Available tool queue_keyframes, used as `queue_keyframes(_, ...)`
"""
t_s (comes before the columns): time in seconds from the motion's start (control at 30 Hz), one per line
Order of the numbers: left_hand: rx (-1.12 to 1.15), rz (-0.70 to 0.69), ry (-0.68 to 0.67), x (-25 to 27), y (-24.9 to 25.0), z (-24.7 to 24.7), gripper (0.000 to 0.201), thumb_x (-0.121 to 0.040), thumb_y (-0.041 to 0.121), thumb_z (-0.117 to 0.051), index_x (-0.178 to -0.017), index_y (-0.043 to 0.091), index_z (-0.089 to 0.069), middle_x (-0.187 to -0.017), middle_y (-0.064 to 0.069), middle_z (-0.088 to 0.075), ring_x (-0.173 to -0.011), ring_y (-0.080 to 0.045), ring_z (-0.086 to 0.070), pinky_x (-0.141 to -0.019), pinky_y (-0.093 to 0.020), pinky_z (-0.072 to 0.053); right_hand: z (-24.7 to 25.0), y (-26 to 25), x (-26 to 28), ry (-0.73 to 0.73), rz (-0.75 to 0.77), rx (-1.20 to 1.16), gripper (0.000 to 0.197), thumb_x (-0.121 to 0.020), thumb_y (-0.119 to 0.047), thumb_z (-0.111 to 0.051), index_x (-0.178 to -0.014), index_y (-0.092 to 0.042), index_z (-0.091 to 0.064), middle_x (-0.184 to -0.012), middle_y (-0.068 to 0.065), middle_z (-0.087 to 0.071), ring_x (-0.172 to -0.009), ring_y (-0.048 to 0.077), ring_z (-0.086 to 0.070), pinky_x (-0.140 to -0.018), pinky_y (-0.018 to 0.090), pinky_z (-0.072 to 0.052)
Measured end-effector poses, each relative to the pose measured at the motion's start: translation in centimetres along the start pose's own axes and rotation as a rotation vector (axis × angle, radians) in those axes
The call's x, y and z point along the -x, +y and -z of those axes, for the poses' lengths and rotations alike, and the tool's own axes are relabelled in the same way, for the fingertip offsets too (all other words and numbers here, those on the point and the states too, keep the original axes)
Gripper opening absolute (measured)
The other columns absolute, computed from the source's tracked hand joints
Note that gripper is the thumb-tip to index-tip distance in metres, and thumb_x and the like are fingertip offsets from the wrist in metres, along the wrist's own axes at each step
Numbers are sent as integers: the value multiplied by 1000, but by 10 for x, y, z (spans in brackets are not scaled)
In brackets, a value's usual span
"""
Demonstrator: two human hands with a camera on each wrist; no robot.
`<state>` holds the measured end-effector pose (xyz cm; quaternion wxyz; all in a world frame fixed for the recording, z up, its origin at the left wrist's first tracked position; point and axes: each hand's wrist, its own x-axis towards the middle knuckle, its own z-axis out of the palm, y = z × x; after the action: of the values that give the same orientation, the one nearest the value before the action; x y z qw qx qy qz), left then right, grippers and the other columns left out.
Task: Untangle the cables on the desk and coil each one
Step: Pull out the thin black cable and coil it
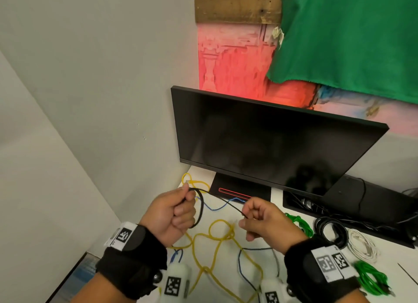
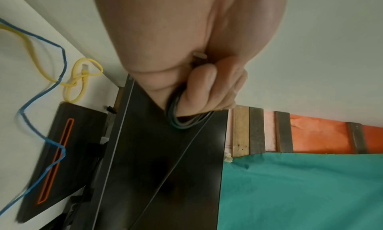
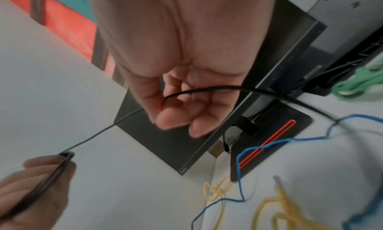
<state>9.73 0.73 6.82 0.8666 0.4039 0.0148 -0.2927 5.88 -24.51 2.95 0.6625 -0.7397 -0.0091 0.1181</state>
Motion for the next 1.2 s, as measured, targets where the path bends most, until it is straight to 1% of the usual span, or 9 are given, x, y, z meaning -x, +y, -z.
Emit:
queue_keyframes(0.2, -73, -125, 30, -1, 8, 4, 33, -93, 32, -47, -71, 11, -58, -50, -1, -38, -39, -11, -34, -39, -21, -31, -8, 25, 2, 455, -38, 185, 19, -83, -15, -78, -69, -22, -67, -70, -2, -63, -53, 14, -63, -54, 23, -52)
queue_keyframes(0.33, -271, -193, 84, -6, -4, -4, 31, -94, 29, -45, -76, 6, -56, -56, -12, -54, -45, -23, -53, -46, -28, -45, -40, 18, 7, -12, -22, 704, 11, -87, -38, -70, -82, -28, -70, -73, -12, -64, -69, 1, -58, -74, 26, -50)
queue_keyframes(0.43, -463, -194, 98, -8, -15, -8, 37, -103, 20, -35, -78, 1, -55, -60, -16, -63, -50, -26, -61, -54, -31, -47, -61, 0, 11, -250, 112, 678, 13, -89, -43, -59, -91, -31, -65, -72, -14, -61, -69, 0, -58, -74, 25, -50)
queue_keyframes(0.57, -665, -157, 114, -6, -22, -8, 41, -104, 18, -36, -72, 2, -57, -55, -12, -61, -45, -20, -55, -51, -26, -46, -68, -24, 14, -81, 261, 512, 17, -88, -46, -48, -78, -35, -57, -72, -18, -61, -63, 5, -59, -63, 26, -50)
queue_keyframes(0.7, -801, -51, -39, 2, -26, -10, 42, -100, 32, -44, -69, 9, -59, -50, -11, -56, -40, -21, -50, -46, -23, -42, -55, -33, 8, 152, 413, 582, 20, -92, -44, -55, -79, -29, -59, -74, -13, -63, -75, 7, -59, -68, 30, -49)
queue_keyframes(0.83, -574, 51, -141, 5, -26, -13, 38, -90, 39, -52, -68, 10, -64, -44, -6, -43, -35, -14, -35, -42, -20, -30, -48, -28, 2, 225, 412, 480, 20, -92, -37, -65, -76, -26, -58, -70, -8, -60, -67, 9, -55, -61, 28, -46)
queue_keyframes(0.97, -358, 106, -232, 6, -28, -18, 33, -89, 34, -54, -71, 10, -66, -46, -4, -40, -36, -13, -34, -44, -19, -30, -39, -20, 0, 23, 236, 294, 36, -101, -34, -53, -67, -26, -60, -57, -12, -50, -54, 3, -44, -57, 26, -38)
queue_keyframes(1.1, -222, 49, -109, 1, -24, -22, 30, -92, 29, -56, -69, 11, -60, -48, 2, -32, -36, -8, -26, -40, -19, -24, -33, -14, -2, 94, 206, 267, 31, -98, -37, -56, -68, -32, -62, -50, -15, -46, -48, 2, -40, -54, 21, -34)
queue_keyframes(1.2, -153, -14, -13, -2, -14, -17, 27, -89, 27, -52, -68, 10, -57, -48, 3, -28, -35, -7, -23, -37, -18, -20, -23, -9, 0, 114, 161, 206, 18, -90, -31, -63, -73, -29, -63, -54, -11, -52, -50, 8, -50, -53, 23, -43)
